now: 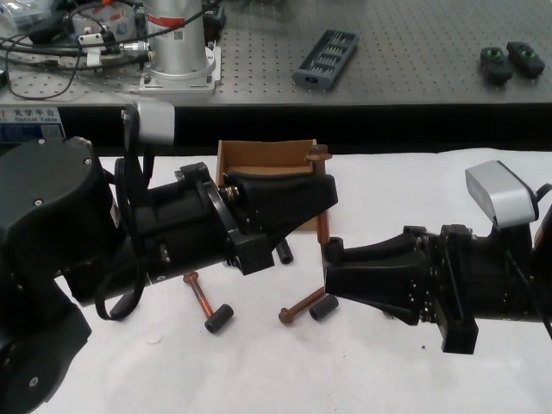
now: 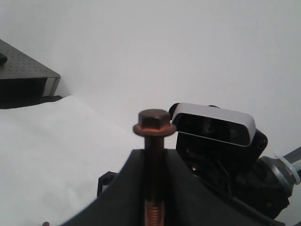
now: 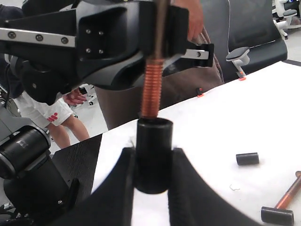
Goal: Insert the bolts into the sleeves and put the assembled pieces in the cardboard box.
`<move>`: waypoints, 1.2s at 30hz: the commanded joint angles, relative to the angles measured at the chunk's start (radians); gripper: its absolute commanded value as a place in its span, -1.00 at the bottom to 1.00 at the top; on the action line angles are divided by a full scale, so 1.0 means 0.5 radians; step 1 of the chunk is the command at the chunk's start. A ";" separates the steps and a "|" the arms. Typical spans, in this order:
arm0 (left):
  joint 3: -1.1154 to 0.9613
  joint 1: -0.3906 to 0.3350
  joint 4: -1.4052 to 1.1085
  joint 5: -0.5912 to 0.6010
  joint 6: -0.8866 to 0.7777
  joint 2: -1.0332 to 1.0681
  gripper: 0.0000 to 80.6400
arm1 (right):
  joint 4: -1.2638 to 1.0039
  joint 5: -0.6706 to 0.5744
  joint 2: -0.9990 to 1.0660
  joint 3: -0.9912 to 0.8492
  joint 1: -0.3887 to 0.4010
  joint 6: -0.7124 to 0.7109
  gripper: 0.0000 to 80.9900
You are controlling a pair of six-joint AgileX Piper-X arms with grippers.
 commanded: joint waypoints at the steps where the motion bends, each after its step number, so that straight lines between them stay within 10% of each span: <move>1: -0.006 0.000 0.017 0.011 0.005 -0.026 -0.98 | -0.034 0.017 0.001 -0.015 0.003 -0.016 -0.97; 32: 0.105 0.000 -0.046 0.171 0.100 -0.026 -0.99 | -0.194 0.002 0.001 -0.018 0.049 0.092 -0.97; 36: 0.105 0.000 -0.059 0.214 0.192 -0.026 -0.35 | -0.194 0.002 0.001 -0.018 0.049 0.097 -0.97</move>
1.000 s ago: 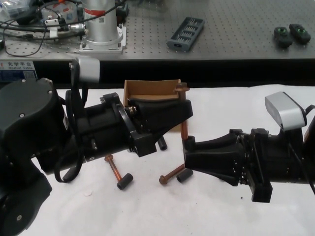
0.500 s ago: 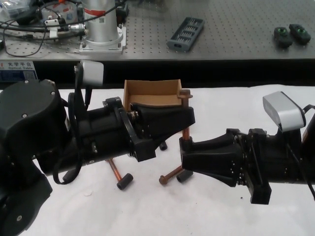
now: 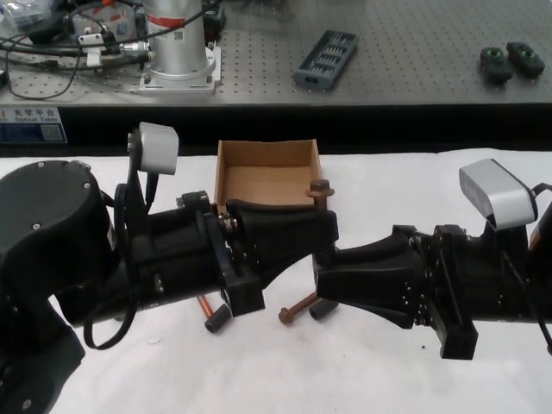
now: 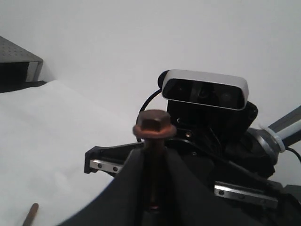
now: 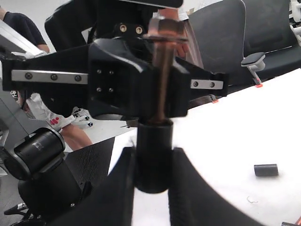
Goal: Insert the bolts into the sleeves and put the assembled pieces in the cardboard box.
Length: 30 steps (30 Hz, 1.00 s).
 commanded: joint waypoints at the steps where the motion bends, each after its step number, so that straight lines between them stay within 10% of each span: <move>1: 0.004 0.000 -0.026 0.007 0.058 -0.014 -0.05 | -0.057 0.016 -0.008 -0.018 -0.009 0.024 -0.97; 4: 0.004 0.009 -0.026 -0.154 0.030 -0.020 0.57 | 0.002 0.016 -0.008 -0.045 -0.009 0.054 -0.97; 16: 0.004 0.409 1.261 -0.667 0.661 -0.563 0.26 | 1.298 0.302 0.263 -0.918 -0.133 -0.550 -0.97; 30: 0.004 0.437 1.840 -0.884 0.675 -0.896 0.01 | 2.056 0.613 1.366 -2.440 -0.194 -0.368 -0.97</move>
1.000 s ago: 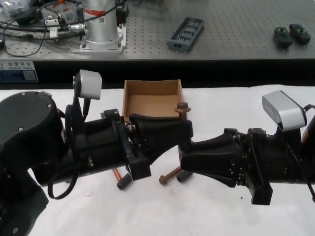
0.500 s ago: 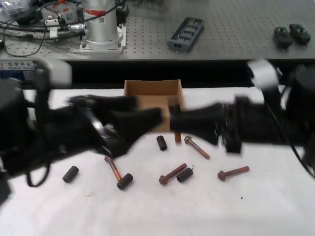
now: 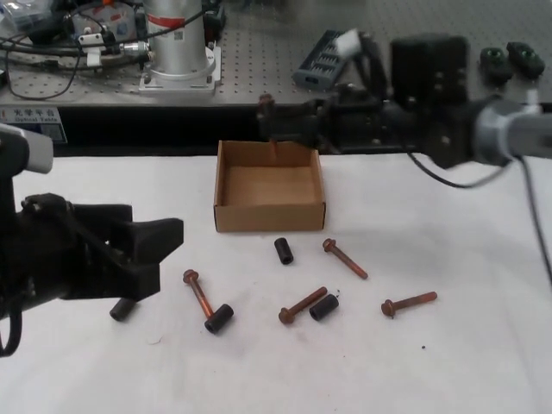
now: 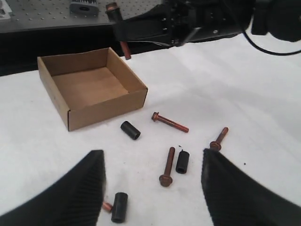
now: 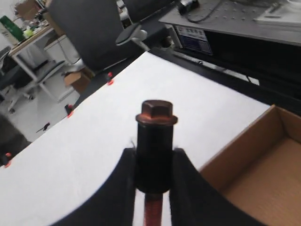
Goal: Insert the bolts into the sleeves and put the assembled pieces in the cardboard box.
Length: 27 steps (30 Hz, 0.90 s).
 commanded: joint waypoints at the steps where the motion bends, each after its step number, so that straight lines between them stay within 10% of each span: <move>1: -0.004 0.007 0.101 -0.025 -0.057 -0.023 0.00 | 0.136 0.162 0.055 -0.185 -0.013 0.021 -0.97; 9: -0.004 0.007 0.223 -0.025 -0.163 -0.023 -0.01 | 0.470 0.863 0.230 -0.542 0.005 0.185 -0.97; 21: -0.004 0.007 0.229 -0.025 -0.187 -0.023 -0.01 | 0.902 0.886 0.230 -0.556 0.104 0.042 -0.99; 27: -0.004 0.007 0.229 -0.025 -0.187 -0.023 -0.01 | 1.091 0.752 0.230 -0.556 0.114 -0.169 -0.11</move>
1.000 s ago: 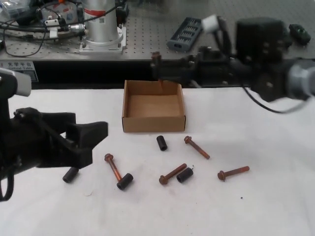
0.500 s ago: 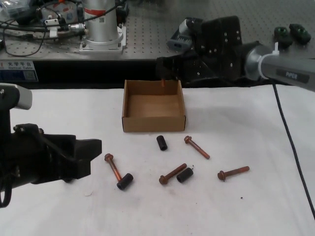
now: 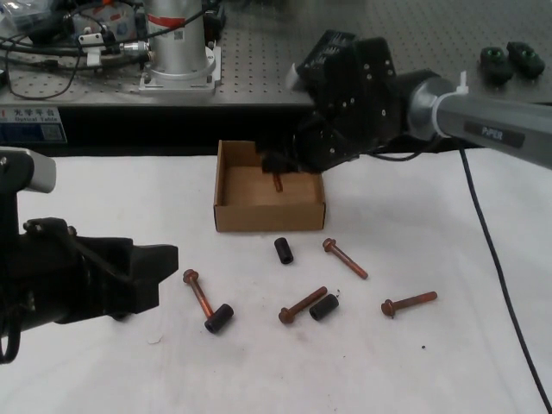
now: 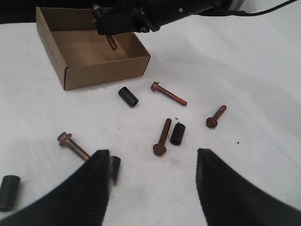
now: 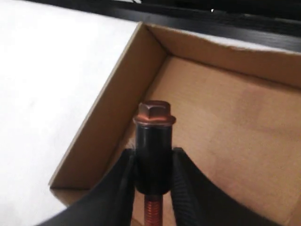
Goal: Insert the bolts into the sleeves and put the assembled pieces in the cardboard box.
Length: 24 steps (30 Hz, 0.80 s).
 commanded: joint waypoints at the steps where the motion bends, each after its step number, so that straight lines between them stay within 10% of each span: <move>1: -0.004 0.007 0.002 -0.025 -0.026 -0.020 -0.01 | 0.095 -0.038 -0.028 -0.035 -0.017 -0.078 0.07; 24: -0.197 0.003 -0.012 -0.281 -0.892 0.399 -0.01 | 0.852 0.139 -0.797 0.415 -0.008 -0.502 -0.08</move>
